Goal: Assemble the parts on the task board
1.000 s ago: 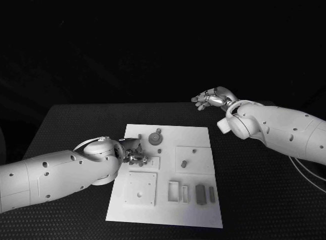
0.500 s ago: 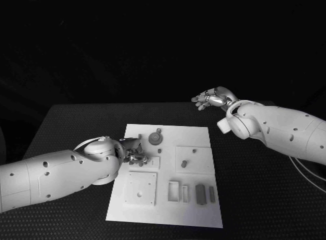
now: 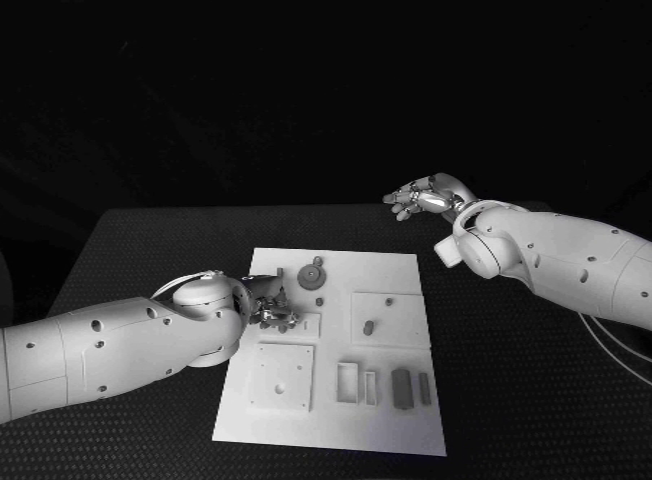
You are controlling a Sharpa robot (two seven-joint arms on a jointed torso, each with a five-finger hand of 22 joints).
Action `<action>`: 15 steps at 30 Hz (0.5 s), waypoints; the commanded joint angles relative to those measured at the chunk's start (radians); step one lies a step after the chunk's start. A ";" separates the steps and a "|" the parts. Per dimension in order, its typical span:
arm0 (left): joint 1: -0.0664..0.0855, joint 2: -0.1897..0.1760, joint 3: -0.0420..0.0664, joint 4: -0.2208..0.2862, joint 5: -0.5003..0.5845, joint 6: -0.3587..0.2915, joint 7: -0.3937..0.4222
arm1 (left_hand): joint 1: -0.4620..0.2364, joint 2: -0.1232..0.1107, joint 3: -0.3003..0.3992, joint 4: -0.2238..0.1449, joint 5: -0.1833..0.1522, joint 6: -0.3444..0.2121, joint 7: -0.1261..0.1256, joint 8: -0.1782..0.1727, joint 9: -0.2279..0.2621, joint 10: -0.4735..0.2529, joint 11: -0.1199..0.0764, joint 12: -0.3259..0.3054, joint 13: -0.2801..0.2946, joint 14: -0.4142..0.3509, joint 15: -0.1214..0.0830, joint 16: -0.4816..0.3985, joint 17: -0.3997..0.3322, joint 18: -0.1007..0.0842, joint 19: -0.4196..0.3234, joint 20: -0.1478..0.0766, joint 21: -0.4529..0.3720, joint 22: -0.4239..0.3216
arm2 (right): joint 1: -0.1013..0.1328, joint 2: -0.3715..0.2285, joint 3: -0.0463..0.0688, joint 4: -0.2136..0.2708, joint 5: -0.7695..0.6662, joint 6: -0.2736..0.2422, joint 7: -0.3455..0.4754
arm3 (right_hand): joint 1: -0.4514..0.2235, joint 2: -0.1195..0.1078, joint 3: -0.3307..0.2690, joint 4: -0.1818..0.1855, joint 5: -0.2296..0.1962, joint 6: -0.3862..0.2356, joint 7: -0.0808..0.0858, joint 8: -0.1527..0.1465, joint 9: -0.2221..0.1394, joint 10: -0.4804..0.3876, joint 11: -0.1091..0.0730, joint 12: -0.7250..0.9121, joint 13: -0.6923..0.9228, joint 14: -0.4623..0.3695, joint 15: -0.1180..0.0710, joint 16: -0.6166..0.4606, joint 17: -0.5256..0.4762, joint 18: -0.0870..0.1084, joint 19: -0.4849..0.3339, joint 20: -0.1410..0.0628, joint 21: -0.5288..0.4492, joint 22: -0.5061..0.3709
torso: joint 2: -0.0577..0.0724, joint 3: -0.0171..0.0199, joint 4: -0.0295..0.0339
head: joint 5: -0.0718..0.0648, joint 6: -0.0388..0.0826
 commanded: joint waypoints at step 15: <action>-0.006 0.012 -0.005 0.000 0.011 0.055 -0.006 | -0.001 0.024 0.013 -0.020 0.000 0.015 -0.004 0.009 -0.002 -0.002 -0.008 0.008 -0.005 0.002 -0.010 0.008 -0.004 0.003 0.001 -0.098 0.002 0.009 | 0.000 0.000 0.000 0.002 0.000 0.014 0.006 | -0.009 -0.001 0.000 0.005 0.006 -0.004 0.005 0.006 -0.001 0.008 0.000 -0.005 -0.002 -0.004 0.005 -0.003 -0.002 -0.010 -0.007 0.003 -0.006 0.002 | 0.000 -0.0004 0.0002 | -0.001 -0.002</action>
